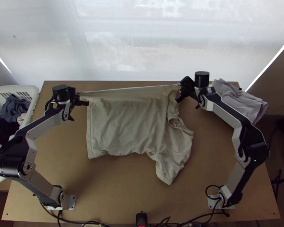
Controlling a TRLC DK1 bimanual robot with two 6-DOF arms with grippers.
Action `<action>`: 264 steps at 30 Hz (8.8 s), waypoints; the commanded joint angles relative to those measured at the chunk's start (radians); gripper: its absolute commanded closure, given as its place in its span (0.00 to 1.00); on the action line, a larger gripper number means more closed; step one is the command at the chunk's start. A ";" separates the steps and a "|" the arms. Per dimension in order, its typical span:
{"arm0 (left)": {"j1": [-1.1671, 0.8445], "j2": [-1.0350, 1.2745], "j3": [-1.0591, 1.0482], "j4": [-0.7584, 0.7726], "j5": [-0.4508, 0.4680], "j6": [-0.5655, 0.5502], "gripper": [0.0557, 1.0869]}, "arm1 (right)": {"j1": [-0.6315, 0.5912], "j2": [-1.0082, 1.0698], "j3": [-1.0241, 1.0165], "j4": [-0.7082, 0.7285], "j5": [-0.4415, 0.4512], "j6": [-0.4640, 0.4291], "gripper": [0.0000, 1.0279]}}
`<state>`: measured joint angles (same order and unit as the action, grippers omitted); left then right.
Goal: Fold the t-shirt
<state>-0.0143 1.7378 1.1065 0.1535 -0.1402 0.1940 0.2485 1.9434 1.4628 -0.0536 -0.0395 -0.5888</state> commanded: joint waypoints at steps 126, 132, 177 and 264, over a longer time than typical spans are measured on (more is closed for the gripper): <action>0.131 -0.526 -0.370 -1.028 0.324 0.041 0.97 | 0.871 -0.672 -0.691 -0.835 -0.157 0.219 0.04; 0.149 -0.526 -0.364 -1.033 0.324 0.051 0.97 | 0.833 -0.617 -0.670 -0.736 -0.152 0.213 0.05; 0.214 -0.569 -0.339 -1.144 0.326 0.139 0.97 | 0.692 -0.900 -0.599 -1.046 -0.115 0.164 0.97; 0.063 0.207 0.524 -1.097 0.263 -0.039 0.97 | -0.026 0.089 0.246 -0.801 -0.195 -0.198 0.97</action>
<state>0.0605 1.8576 1.6039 -0.9310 0.1329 0.1566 0.2367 1.9556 1.6894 -0.8421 -0.2367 -0.7826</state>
